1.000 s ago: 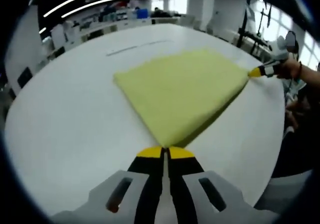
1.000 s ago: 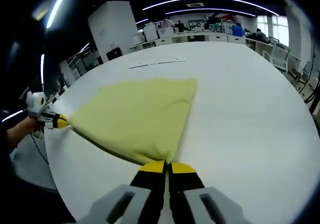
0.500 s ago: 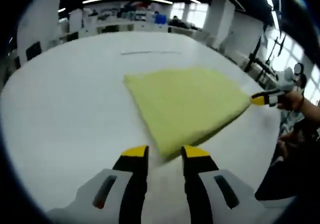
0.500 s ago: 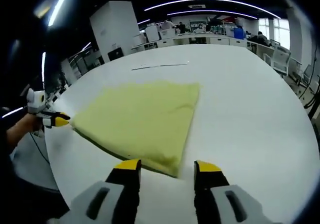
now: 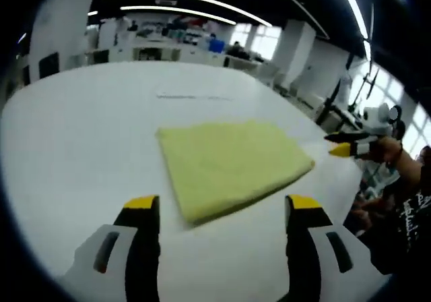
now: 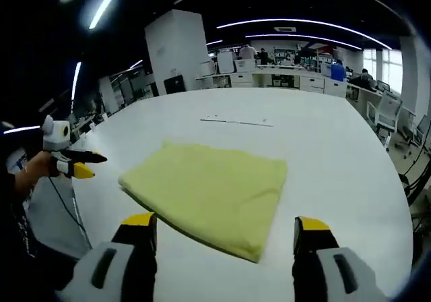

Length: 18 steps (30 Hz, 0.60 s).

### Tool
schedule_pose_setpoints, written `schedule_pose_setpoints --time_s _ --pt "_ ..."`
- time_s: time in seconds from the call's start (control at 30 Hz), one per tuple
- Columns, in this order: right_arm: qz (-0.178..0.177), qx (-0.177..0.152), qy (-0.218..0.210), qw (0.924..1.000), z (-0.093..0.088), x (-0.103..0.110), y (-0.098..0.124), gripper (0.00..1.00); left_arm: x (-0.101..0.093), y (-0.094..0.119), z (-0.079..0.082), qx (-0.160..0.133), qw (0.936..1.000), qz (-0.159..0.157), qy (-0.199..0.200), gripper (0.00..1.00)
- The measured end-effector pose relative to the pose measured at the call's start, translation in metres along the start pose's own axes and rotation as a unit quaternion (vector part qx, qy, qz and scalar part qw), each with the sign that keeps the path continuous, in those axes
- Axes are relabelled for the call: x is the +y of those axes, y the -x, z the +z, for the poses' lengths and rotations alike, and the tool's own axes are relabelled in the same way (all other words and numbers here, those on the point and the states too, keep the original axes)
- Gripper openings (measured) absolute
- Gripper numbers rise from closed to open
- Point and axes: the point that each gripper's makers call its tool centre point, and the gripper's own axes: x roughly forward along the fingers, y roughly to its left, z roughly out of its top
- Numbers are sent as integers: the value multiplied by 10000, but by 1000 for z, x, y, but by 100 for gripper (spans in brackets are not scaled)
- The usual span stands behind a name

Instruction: Fold the garment on the visible template until the final outline fits inside the template.

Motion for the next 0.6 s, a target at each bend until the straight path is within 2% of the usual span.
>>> schedule_pose_setpoints --time_s 0.13,0.27,0.4,0.6 --pt "170 -99 96 9998 8 16 12 92 -11 9 7 -77 9999 -20 -140 81" --pt "322 -47 166 9993 6 31 23 99 -21 15 15 -238 9995 -61 -195 88" --pt "561 -130 184 9982 13 47 37 100 -23 20 18 -311 9991 57 -277 99" --pt "645 -134 302 9974 15 60 49 100 -25 26 18 -365 9990 82 -251 99"
